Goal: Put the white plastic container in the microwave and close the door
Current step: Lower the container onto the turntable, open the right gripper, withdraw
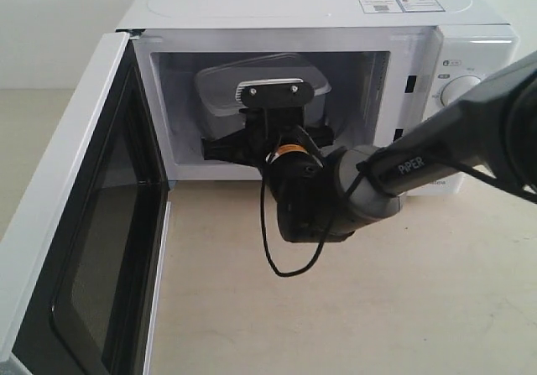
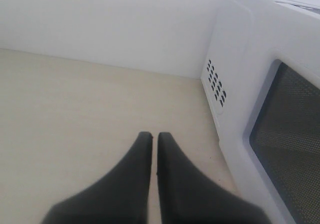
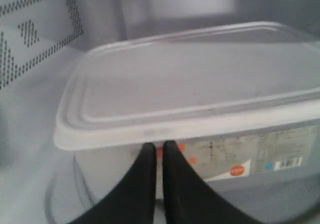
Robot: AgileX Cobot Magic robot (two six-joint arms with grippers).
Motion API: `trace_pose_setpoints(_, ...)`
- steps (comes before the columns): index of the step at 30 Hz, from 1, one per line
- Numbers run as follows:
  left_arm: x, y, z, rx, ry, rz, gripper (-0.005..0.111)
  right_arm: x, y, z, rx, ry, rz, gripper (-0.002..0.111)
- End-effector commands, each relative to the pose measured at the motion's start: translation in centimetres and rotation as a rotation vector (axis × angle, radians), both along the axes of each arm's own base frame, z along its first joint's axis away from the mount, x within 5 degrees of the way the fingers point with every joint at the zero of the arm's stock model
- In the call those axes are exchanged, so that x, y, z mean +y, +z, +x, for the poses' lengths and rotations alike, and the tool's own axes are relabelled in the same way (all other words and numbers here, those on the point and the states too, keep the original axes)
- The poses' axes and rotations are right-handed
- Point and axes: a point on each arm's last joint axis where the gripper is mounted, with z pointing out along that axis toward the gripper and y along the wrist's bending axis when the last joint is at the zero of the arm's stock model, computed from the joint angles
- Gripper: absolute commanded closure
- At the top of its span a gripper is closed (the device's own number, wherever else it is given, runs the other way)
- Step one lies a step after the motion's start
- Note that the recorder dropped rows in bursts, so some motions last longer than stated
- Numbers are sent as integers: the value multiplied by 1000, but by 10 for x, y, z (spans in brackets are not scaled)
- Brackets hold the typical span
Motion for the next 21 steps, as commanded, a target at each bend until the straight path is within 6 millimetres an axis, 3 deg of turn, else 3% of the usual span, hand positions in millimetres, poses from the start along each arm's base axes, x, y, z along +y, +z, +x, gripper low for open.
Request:
trace_pose_setpoints(1,0,-1,0,-5,2,-3,102,2,5,15,1,2,1,107)
trace_pose_setpoints(6,0,-1,0,-5,2,-3,102,2,8,12,10,9,2,107)
trace_pose_setpoints(10,0,-1,0,-5,2,-3,102,0,19,-1,17,26,0,107)
trace_pose_setpoints(14,0,-1,0,-5,2,-3,102,-4,32,-27,32,45,3,107)
trace_pose_setpoints(21,0,-1,0,-5,2,-3,102,-27,37,-87,113,72,-23,107)
